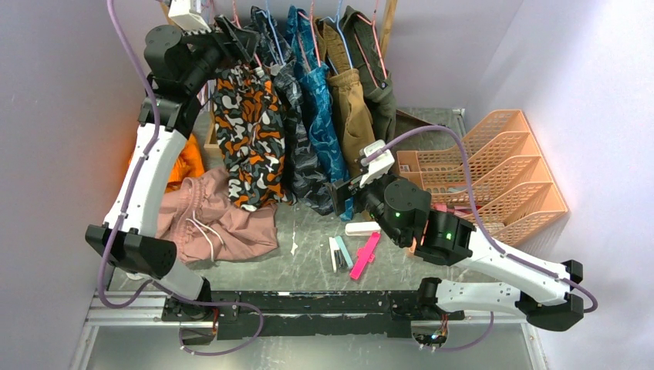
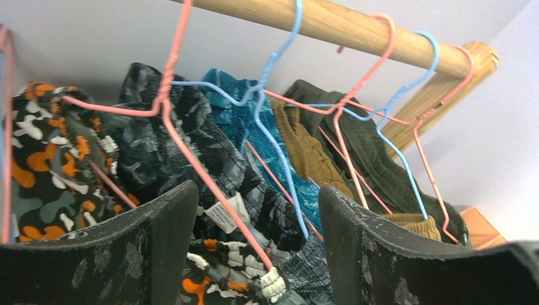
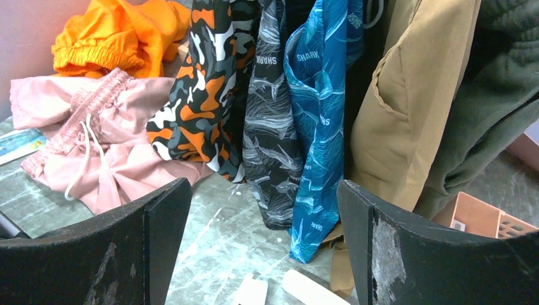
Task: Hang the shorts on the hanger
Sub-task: Adjust the hanger on the clothesline.
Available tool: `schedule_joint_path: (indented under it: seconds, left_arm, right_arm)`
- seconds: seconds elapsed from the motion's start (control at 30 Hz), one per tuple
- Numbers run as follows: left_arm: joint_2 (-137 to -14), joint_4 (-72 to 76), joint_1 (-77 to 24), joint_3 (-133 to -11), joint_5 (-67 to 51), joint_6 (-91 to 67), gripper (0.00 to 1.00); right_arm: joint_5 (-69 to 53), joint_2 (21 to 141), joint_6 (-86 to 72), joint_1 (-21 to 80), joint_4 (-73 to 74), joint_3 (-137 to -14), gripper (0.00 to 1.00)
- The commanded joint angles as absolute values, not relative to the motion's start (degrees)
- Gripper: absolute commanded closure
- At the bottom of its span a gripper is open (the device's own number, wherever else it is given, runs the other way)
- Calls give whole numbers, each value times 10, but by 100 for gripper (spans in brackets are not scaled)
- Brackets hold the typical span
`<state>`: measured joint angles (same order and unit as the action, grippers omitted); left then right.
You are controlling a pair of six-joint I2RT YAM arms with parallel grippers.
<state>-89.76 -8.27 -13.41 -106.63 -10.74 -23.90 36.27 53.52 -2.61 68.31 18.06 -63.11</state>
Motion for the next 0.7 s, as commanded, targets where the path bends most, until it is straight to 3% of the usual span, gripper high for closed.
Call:
schedule_joint_path:
  seconds: [0.0, 0.17, 0.67]
  left_arm:
    - [-915, -148, -103, -1094, -66, -259, 27]
    - [-957, -142, -74, -1115, -138, -299, 31]
    - [-968, -78, -67, -1096, -207, -349, 29]
  right_arm:
    - [356, 533, -22, 682, 173, -635, 11]
    - [365, 527, -23, 682, 184, -640, 11]
    - [378, 505, -33, 681, 194, -622, 11]
